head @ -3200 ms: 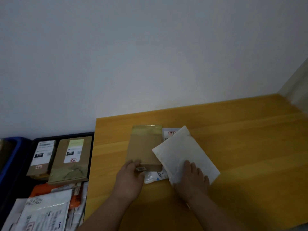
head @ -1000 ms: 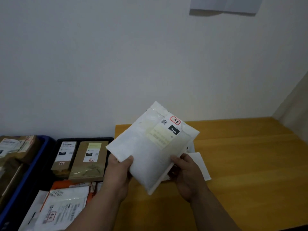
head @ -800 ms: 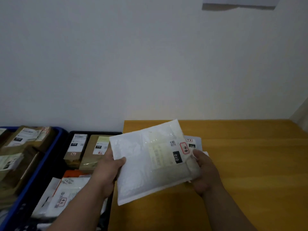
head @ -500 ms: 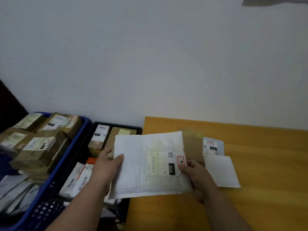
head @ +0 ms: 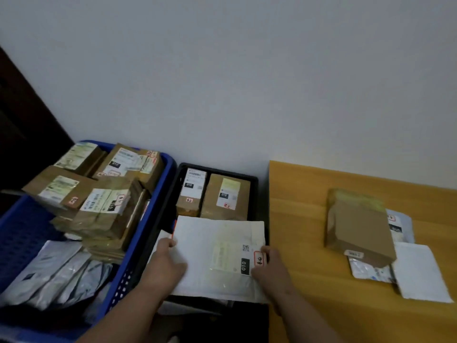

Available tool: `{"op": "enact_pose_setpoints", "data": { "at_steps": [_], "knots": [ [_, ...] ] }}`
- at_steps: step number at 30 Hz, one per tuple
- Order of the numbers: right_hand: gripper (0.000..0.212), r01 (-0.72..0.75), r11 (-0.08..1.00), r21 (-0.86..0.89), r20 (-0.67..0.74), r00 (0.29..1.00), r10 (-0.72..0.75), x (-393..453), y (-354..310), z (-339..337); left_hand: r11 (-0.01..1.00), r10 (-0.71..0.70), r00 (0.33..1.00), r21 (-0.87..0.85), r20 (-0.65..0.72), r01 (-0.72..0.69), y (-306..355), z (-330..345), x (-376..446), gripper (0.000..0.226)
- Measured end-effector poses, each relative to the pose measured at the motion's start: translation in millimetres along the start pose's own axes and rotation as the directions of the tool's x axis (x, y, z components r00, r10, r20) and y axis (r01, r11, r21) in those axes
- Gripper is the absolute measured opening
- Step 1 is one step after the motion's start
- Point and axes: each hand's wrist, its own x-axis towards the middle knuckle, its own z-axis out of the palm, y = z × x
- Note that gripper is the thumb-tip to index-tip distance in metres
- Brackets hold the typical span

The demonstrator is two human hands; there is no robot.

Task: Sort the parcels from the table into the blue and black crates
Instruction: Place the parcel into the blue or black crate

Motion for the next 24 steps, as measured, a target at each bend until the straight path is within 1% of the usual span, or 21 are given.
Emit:
{"op": "enact_pose_setpoints", "data": {
  "at_steps": [3, 7, 10, 12, 14, 17, 21, 24],
  "knots": [
    [0.056, 0.013, 0.987, -0.160, -0.009, 1.000, -0.015, 21, -10, 46, 0.990, 0.007, 0.999, 0.140, 0.035, -0.012, -20, -19, 36, 0.040],
    [0.056, -0.005, 0.968, -0.250, 0.020, 1.000, 0.011, 49, -5, 97, 0.947, 0.015, 0.995, 0.319, 0.094, -0.045, -47, -26, 75, 0.044],
    [0.060, -0.003, 0.923, -0.386, 0.099, 0.994, 0.044, 60, 10, 121, 0.889, -0.012, 0.973, 0.448, 0.231, -0.096, -73, -18, 92, 0.051],
    [0.062, 0.017, 0.865, -0.502, 0.176, 0.981, 0.083, 63, 20, 131, 0.822, -0.065, 0.938, 0.552, 0.341, -0.144, -89, -9, 97, 0.056],
    [0.061, 0.033, 0.814, -0.580, 0.236, 0.963, 0.129, 62, 27, 137, 0.779, -0.130, 0.902, 0.605, 0.411, -0.163, -98, -2, 98, 0.058],
    [0.060, 0.040, 0.829, -0.558, 0.315, 0.934, 0.167, 59, 37, 138, 0.760, -0.178, 0.877, 0.629, 0.447, -0.167, -100, 6, 99, 0.066],
    [0.063, 0.031, 0.878, -0.478, 0.292, 0.948, 0.126, 56, 39, 125, 0.706, -0.152, 0.894, 0.680, 0.420, -0.199, -89, 13, 98, 0.070],
    [0.054, 0.091, 0.873, -0.479, 0.286, 0.957, 0.057, 49, 32, 106, 0.699, -0.090, 0.916, 0.680, 0.391, -0.222, -67, 26, 87, 0.069]
  ]
}}
